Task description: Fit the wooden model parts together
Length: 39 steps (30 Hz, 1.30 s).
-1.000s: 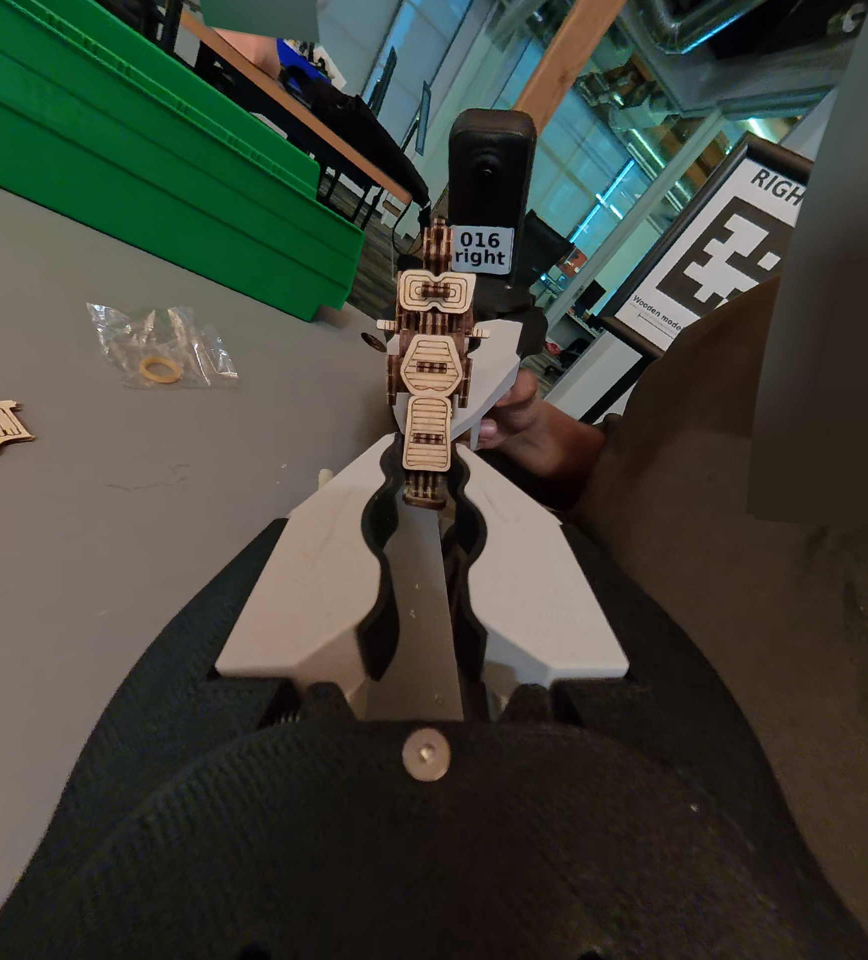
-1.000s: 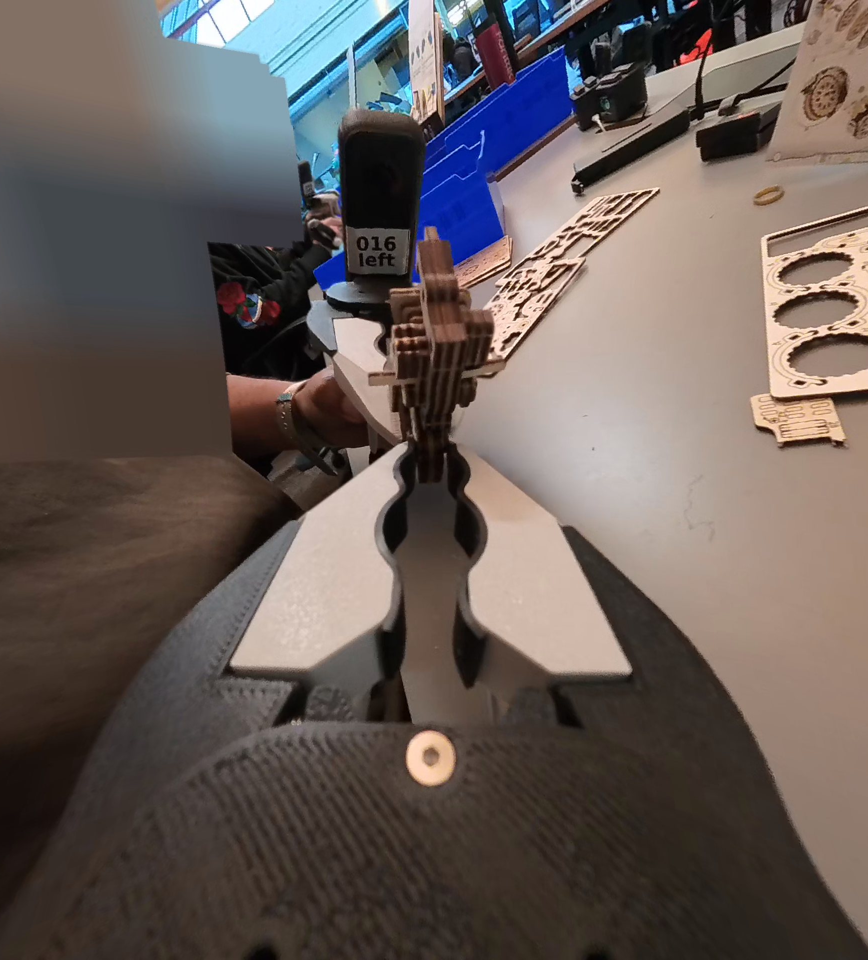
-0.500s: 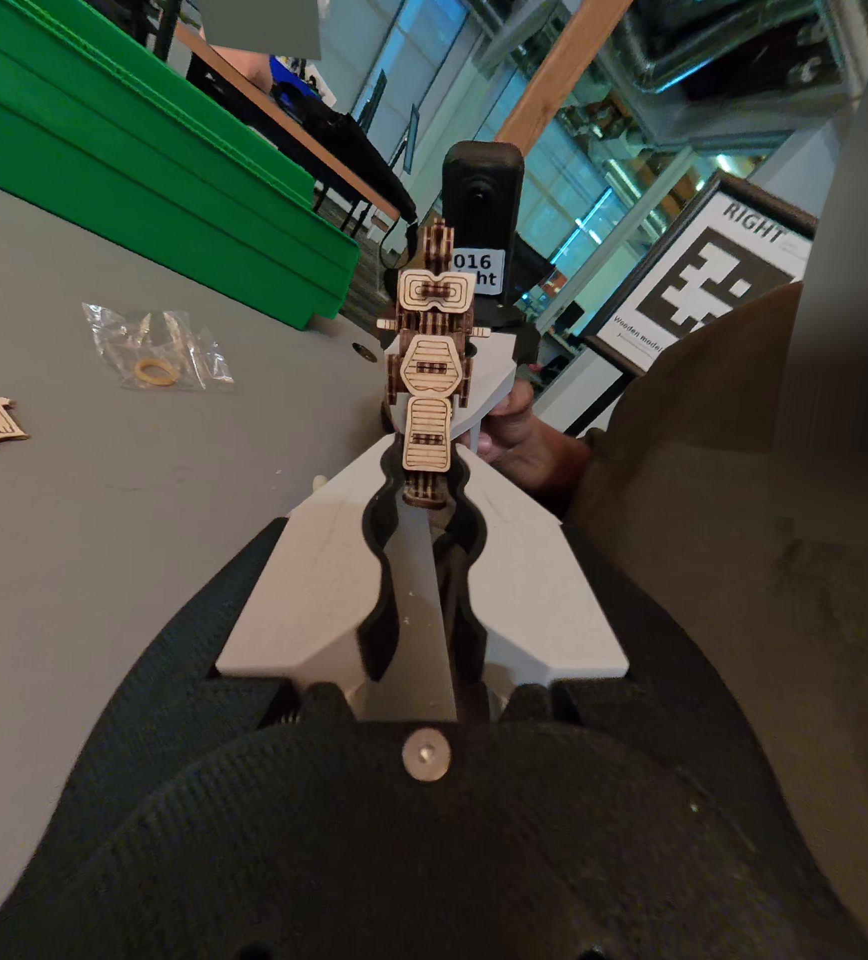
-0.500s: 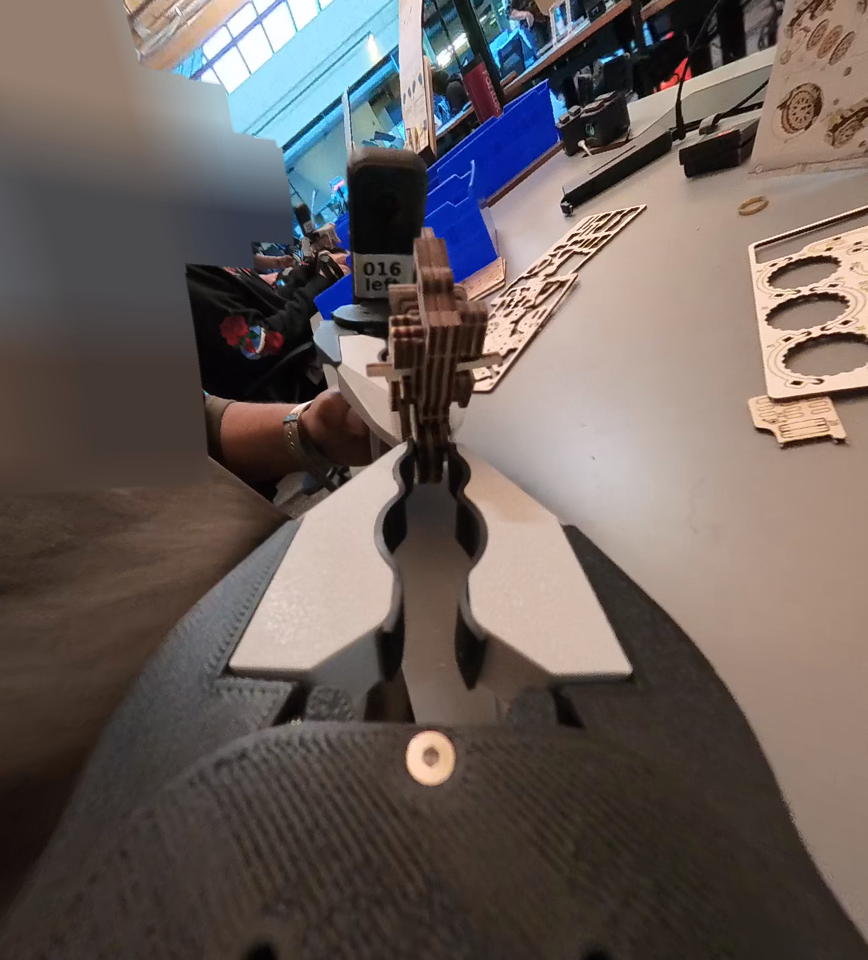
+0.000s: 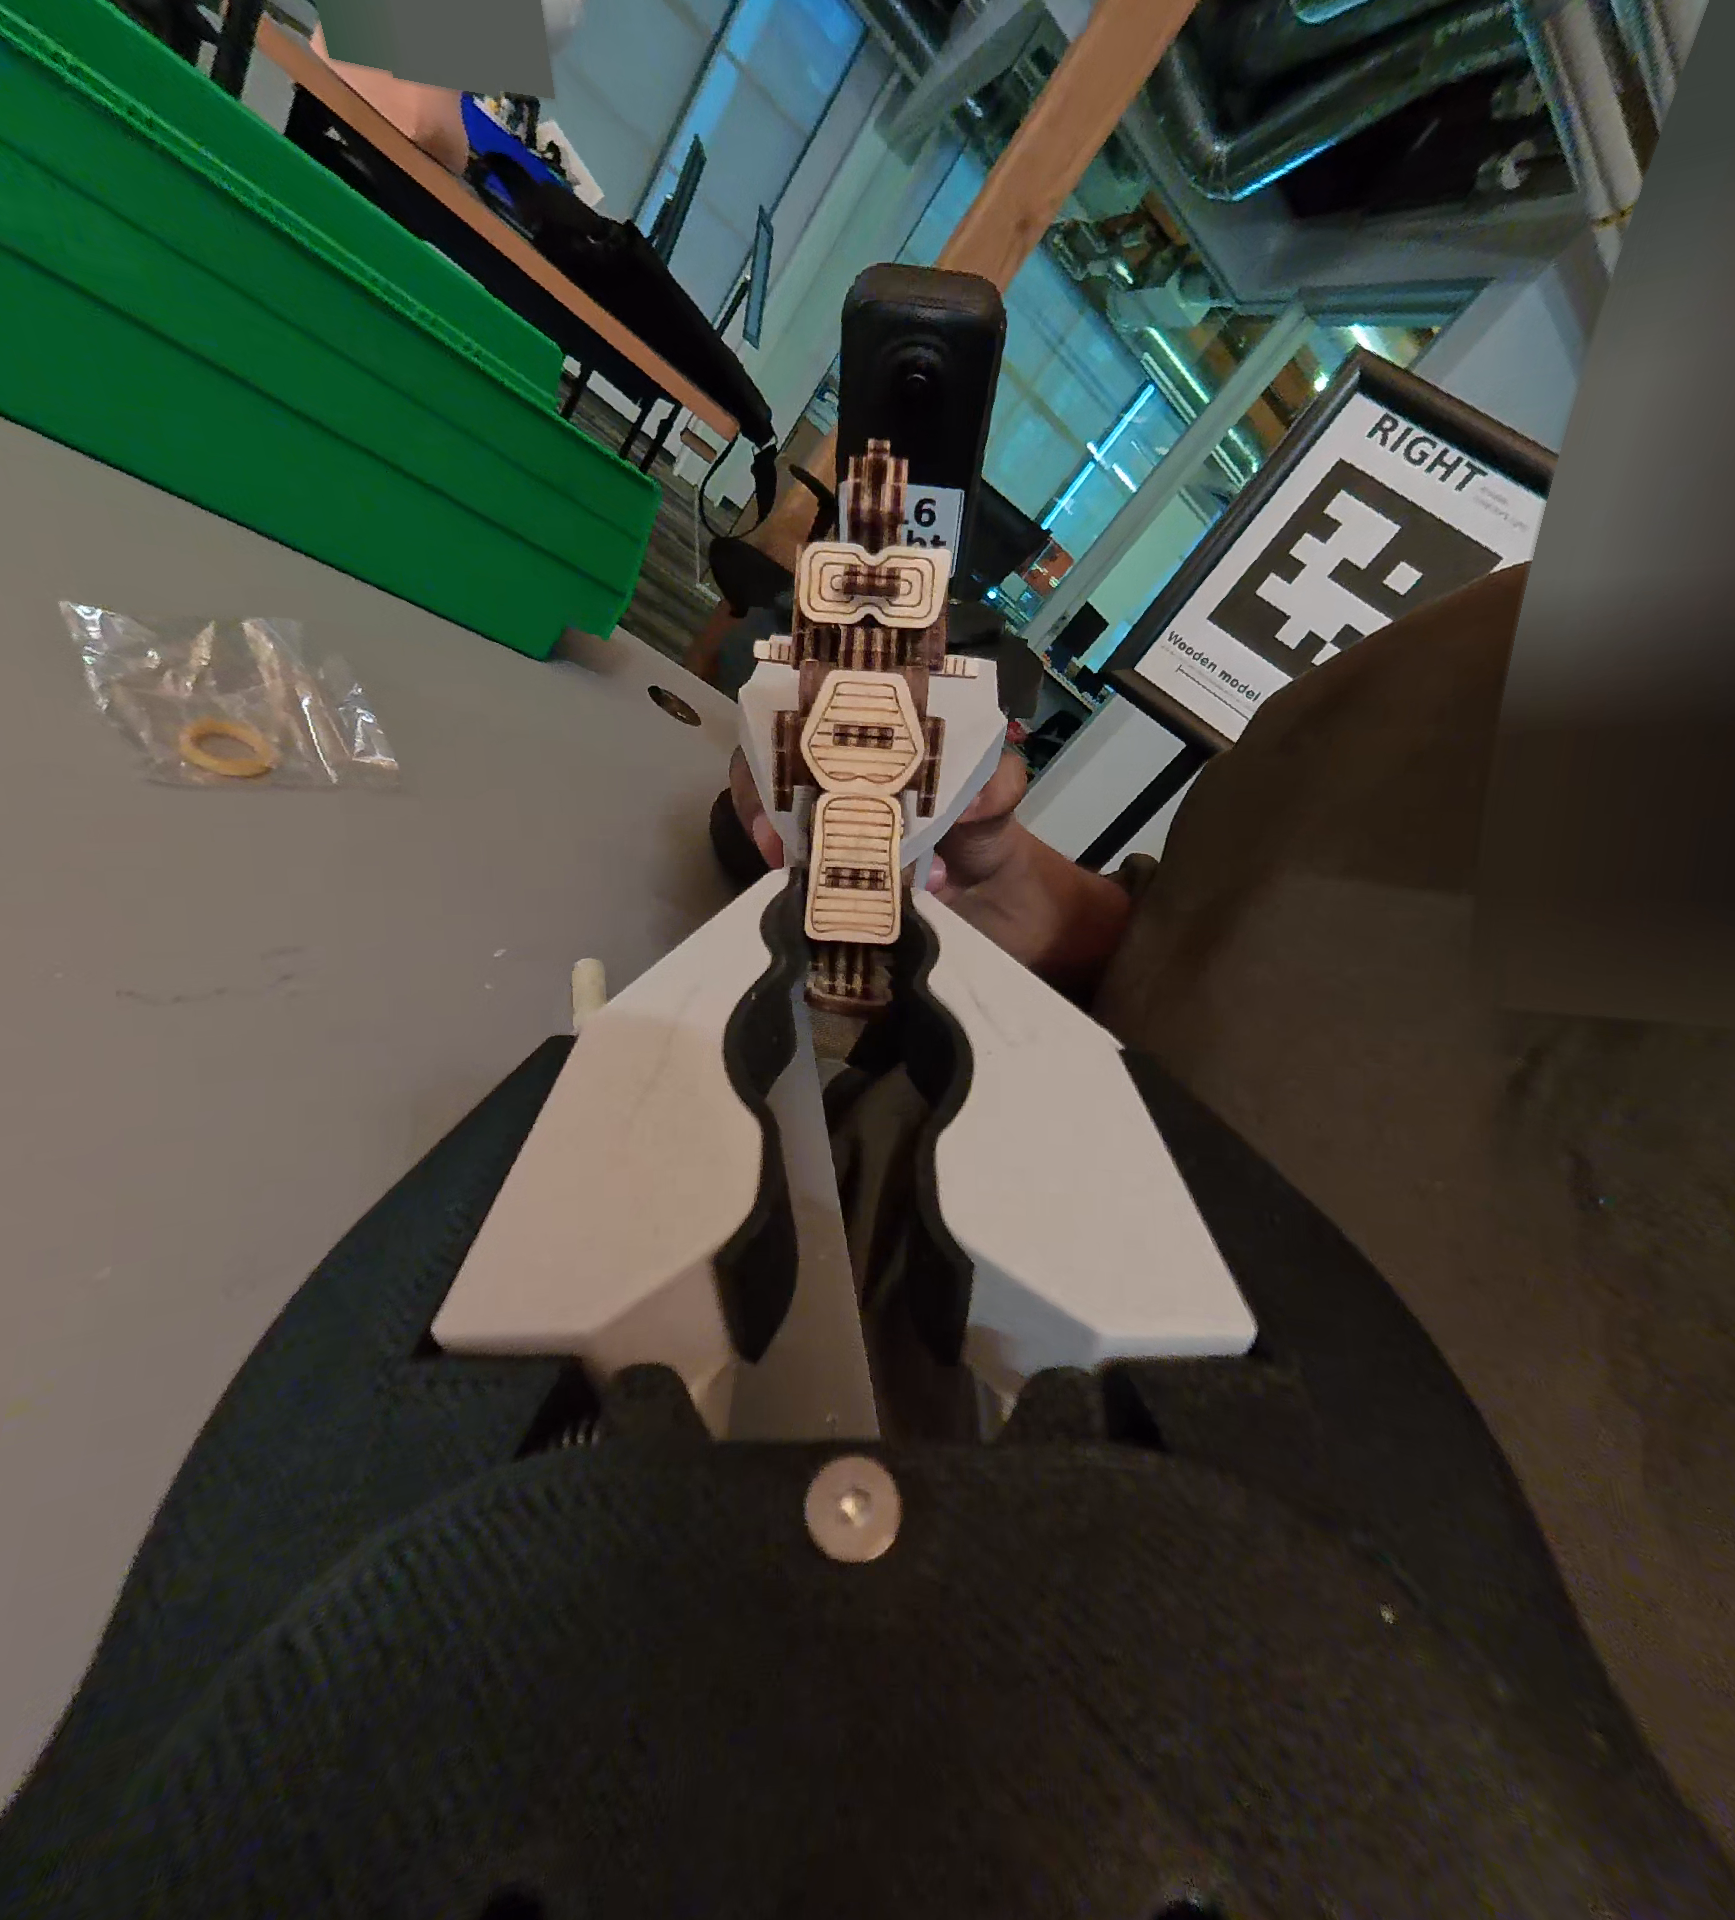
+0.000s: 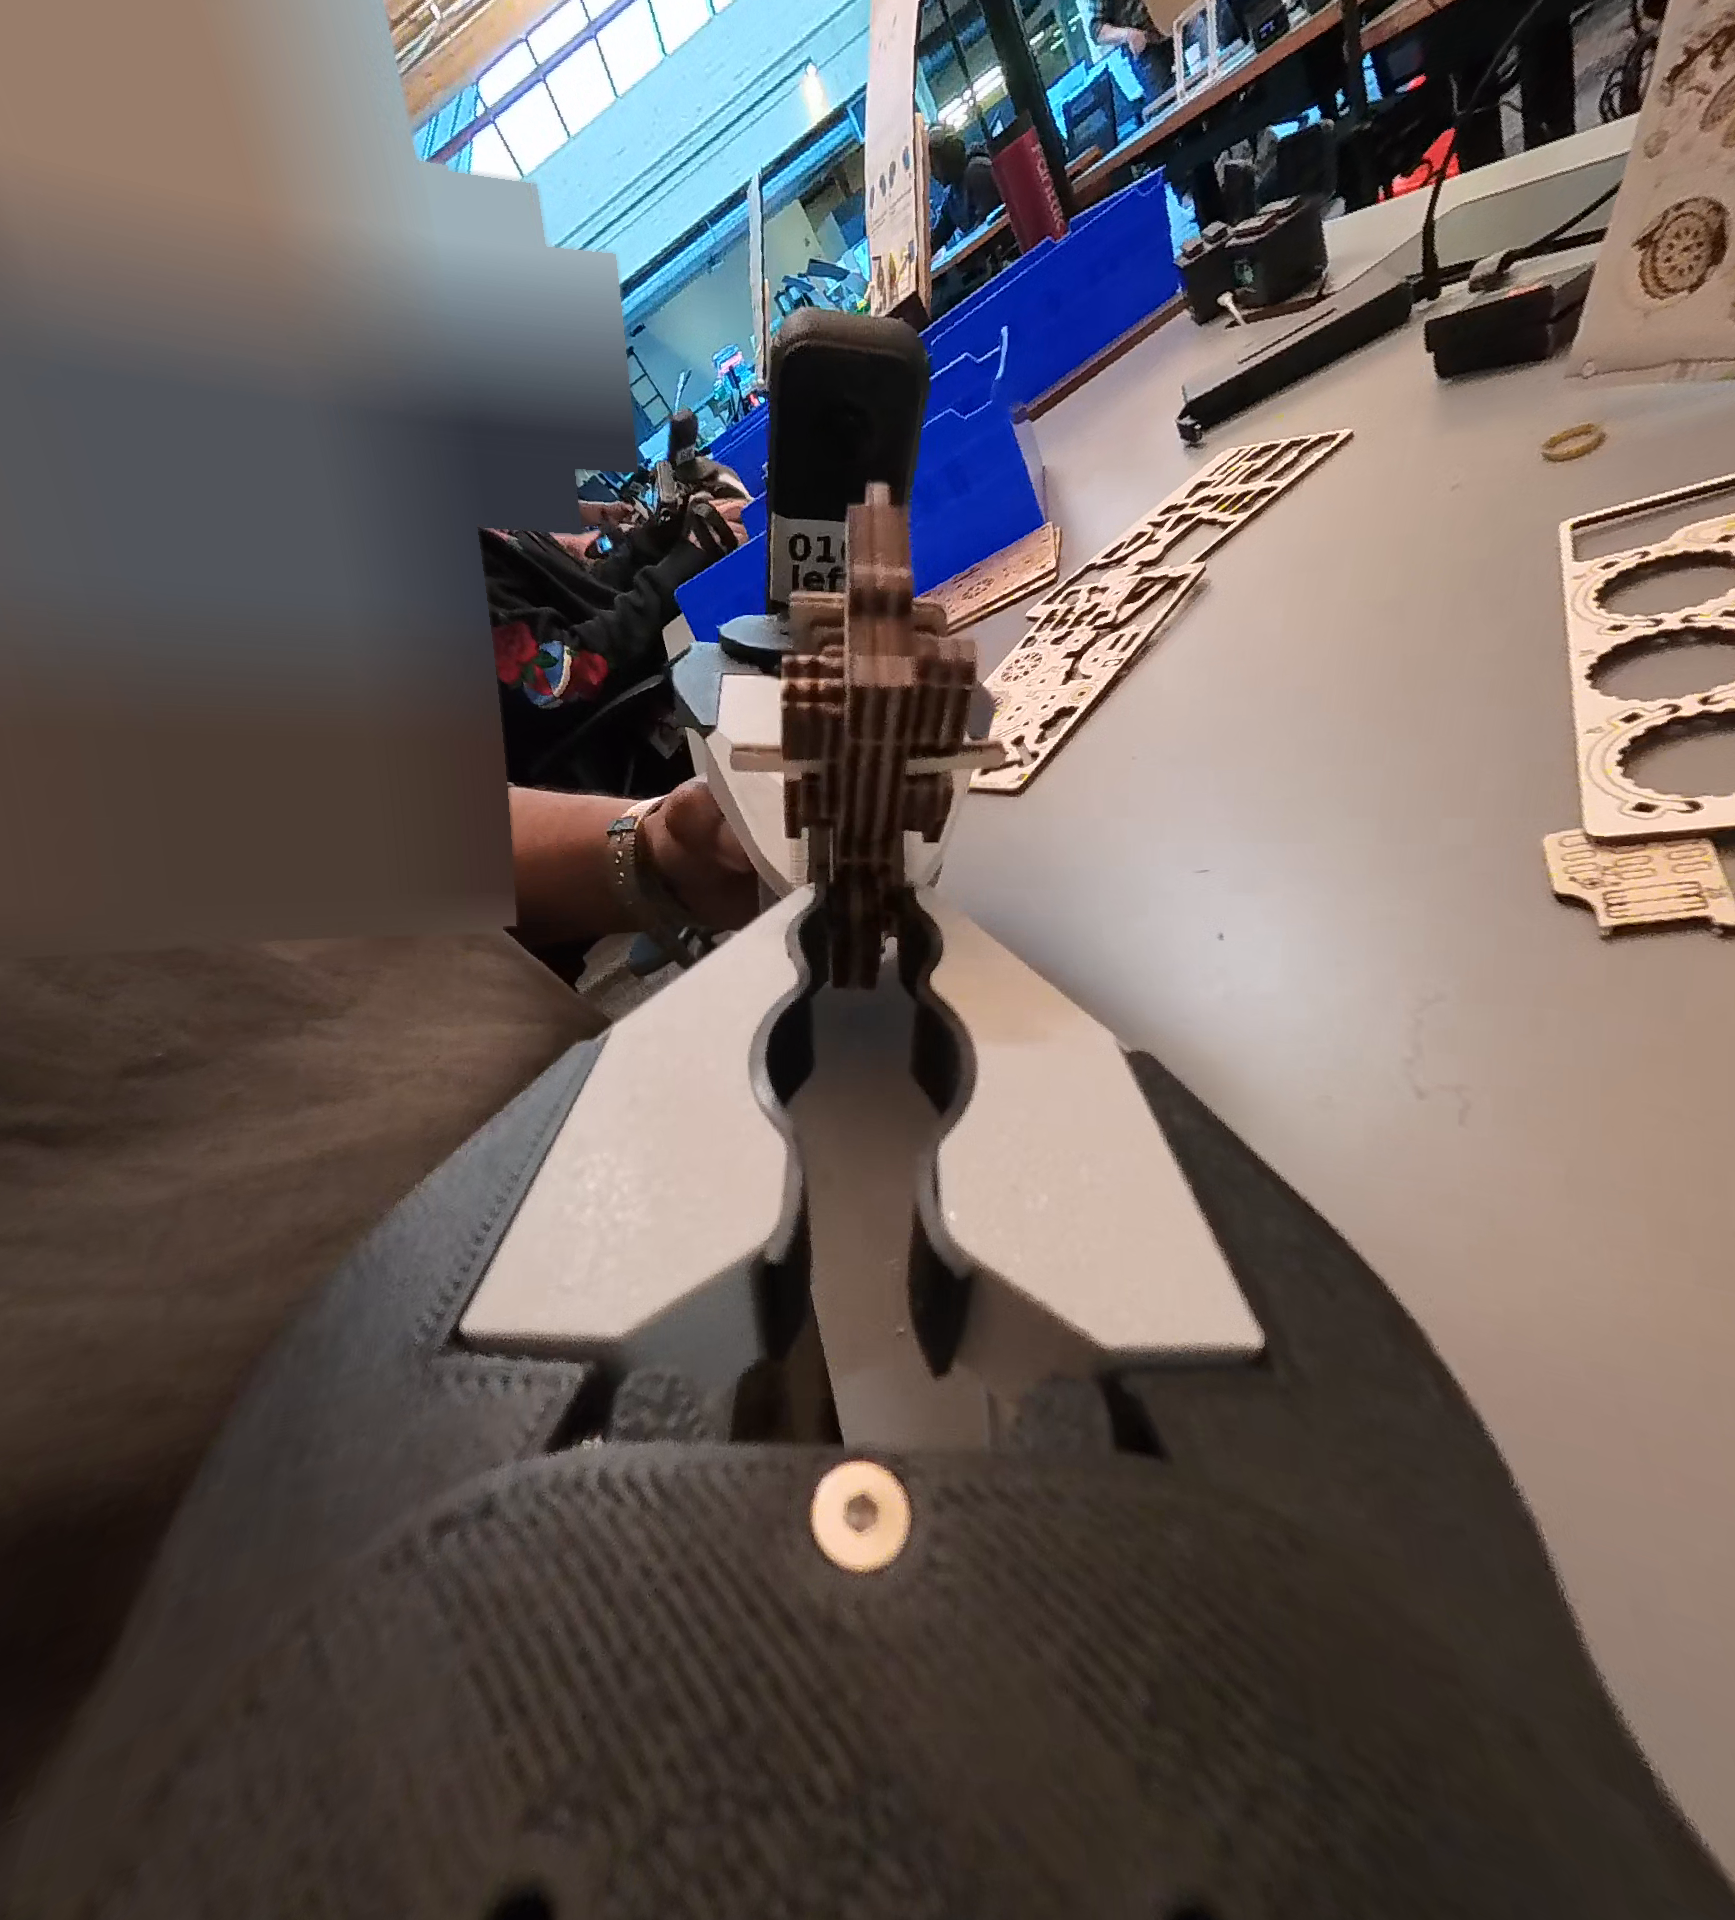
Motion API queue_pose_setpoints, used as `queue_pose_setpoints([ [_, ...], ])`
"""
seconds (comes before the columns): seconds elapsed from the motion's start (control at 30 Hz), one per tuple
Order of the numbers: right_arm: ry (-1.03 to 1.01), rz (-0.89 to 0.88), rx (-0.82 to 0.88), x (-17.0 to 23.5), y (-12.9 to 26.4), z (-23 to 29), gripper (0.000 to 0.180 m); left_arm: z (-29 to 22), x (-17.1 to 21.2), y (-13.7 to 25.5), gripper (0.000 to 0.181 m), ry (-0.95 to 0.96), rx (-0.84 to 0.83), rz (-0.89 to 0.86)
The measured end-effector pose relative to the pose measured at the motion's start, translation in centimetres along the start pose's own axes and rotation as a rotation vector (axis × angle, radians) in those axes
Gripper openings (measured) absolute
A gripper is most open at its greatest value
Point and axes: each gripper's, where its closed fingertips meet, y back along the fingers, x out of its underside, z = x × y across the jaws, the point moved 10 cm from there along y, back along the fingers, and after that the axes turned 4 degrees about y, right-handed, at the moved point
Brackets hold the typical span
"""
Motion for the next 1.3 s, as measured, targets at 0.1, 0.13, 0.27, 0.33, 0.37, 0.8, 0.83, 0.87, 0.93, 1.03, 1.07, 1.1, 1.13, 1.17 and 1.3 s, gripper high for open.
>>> queue_pose_setpoints([
  [0.1, 0.011, 0.011, 0.000, 0.0, 0.0, 0.1, 0.010, 0.0, 0.0, 0.0, 0.013, -0.006, -0.002, 0.004],
  [0.13, 0.014, 0.013, 0.002, 0.0, 0.1, 0.1, 0.010, 0.0, 0.0, 0.0, 0.013, -0.006, -0.001, 0.004],
  [0.27, 0.024, 0.028, 0.013, -0.1, 0.0, 0.2, 0.010, -0.1, 0.0, 0.0, 0.013, -0.016, -0.003, 0.009],
  [0.33, 0.035, 0.040, 0.020, -0.2, 0.1, 0.3, 0.010, -0.1, 0.0, -0.1, 0.013, -0.025, -0.006, 0.010],
  [0.37, 0.041, 0.040, 0.023, -0.2, 0.1, 0.4, 0.010, -0.2, 0.0, 0.0, 0.013, -0.027, -0.004, 0.010],
  [0.8, 0.085, -0.005, 0.020, -0.7, 0.2, 0.9, 0.010, 0.3, -0.1, -0.1, 0.038, -0.027, 0.008, -0.043],
  [0.83, 0.087, -0.010, 0.023, -0.8, 0.2, 1.0, 0.010, 0.3, -0.2, 0.0, 0.042, -0.023, 0.014, -0.047],
  [0.87, 0.090, -0.014, 0.027, -0.8, 0.3, 1.0, 0.010, 0.3, -0.3, 0.1, 0.044, -0.023, 0.021, -0.051],
  [0.93, 0.098, -0.020, 0.036, -0.9, 0.4, 0.9, 0.010, 0.3, -0.4, 0.2, 0.046, -0.032, 0.032, -0.053],
  [1.03, 0.119, -0.046, 0.050, -1.0, 0.7, 0.7, 0.010, 0.1, -0.7, 0.5, 0.046, -0.057, 0.066, -0.069],
  [1.07, 0.155, -0.045, 0.071, -1.0, 0.8, 0.7, 0.010, 0.2, -0.8, 0.6, 0.047, -0.061, 0.059, -0.073],
  [1.1, 0.204, -0.037, 0.098, -1.1, 0.9, 0.9, 0.010, 0.3, -0.8, 0.8, 0.049, -0.061, 0.048, -0.078],
  [1.13, 0.264, -0.030, 0.130, -1.2, 1.0, 1.0, 0.010, 0.5, -0.9, 1.0, 0.051, -0.056, 0.041, -0.086],
  [1.17, 0.333, -0.025, 0.159, -1.3, 1.0, 1.4, 0.010, 0.6, -1.0, 1.2, 0.051, -0.051, 0.041, -0.099],
  [1.3, 0.651, 0.013, 0.270, -1.3, 0.8, 3.0, 0.010, 0.9, -1.4, 1.9, 0.051, -0.053, 0.052, -0.132],
])
